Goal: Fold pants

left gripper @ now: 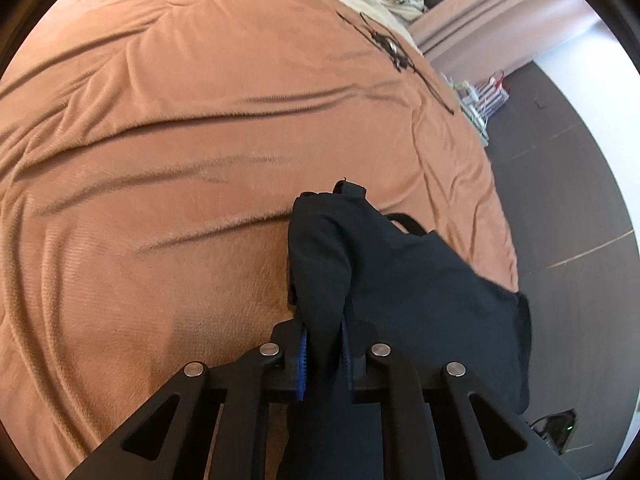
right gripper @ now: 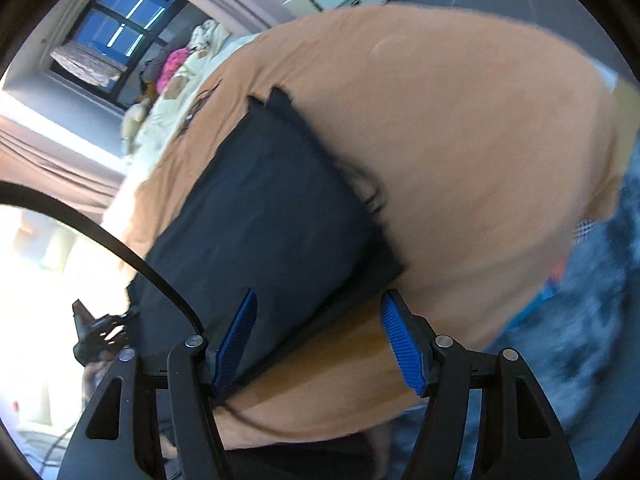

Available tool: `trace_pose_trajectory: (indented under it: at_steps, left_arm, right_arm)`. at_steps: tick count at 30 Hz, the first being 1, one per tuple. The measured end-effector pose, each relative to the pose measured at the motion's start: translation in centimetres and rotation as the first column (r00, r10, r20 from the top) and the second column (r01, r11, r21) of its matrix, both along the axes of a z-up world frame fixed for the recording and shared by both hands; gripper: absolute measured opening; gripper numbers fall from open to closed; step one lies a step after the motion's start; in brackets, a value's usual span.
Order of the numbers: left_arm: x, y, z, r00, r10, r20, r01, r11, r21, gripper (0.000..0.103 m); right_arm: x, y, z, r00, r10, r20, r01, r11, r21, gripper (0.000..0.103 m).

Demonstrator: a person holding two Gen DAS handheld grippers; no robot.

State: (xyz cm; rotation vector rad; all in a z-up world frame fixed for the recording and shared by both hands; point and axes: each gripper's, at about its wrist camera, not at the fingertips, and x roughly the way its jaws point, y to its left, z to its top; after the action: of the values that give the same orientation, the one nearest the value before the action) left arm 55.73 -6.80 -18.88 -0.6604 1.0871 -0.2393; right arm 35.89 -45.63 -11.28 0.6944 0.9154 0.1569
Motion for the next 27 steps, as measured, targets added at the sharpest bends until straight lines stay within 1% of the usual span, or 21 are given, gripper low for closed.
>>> trace_pose_trajectory:
  at_steps: [3,5,7,10,15,19,20,23,27]
  left_arm:
    - [0.0,0.1,0.7,1.0,0.008,0.018,-0.008,1.0,0.001,0.013]
    - [0.1,0.4,1.1,1.0,0.018,0.02,-0.018,1.0,-0.005,0.013]
    - [0.1,0.6,1.4,0.999,0.023,0.027,-0.022,1.0,-0.005,0.012]
    - [0.1,1.2,2.0,0.998,0.041,0.039,-0.041,0.999,0.004,0.012]
    - [0.2,3.6,2.6,0.996,0.08,0.039,-0.08,0.997,0.009,0.012]
    - [0.0,6.2,2.8,0.994,0.106,0.035,-0.107,0.994,0.026,0.012]
    - [-0.2,7.2,2.8,0.992,0.118,0.033,-0.119,0.992,0.031,0.012]
    - [-0.5,9.2,2.7,0.989,0.145,0.02,-0.145,0.989,0.04,0.012]
    - [-0.8,11.9,2.6,0.985,0.174,0.009,-0.175,0.983,0.051,0.012]
  right_arm:
    - [1.2,0.4,-0.5,1.0,0.002,0.004,-0.002,1.0,0.021,0.061]
    - [2.2,-0.3,-0.8,0.999,-0.036,-0.004,0.036,0.999,0.035,0.053]
    - [2.5,-0.8,-1.2,0.998,-0.069,-0.005,0.069,0.995,0.065,0.039]
    - [2.3,-0.9,-1.0,0.997,-0.074,0.028,0.071,0.992,0.101,0.028]
    - [2.5,0.8,-0.4,0.998,-0.036,0.047,0.031,0.995,0.092,0.027]
    - [3.3,2.3,-1.7,0.999,-0.003,0.043,-0.001,0.996,0.091,0.027]
    - [4.3,2.7,-2.1,0.999,0.011,0.039,-0.014,0.996,0.087,0.027]
    - [5.9,3.2,-2.2,0.999,0.041,0.031,-0.044,0.995,0.088,0.027]
    - [7.1,4.0,-2.2,0.997,0.073,0.023,-0.075,0.994,0.082,0.027]
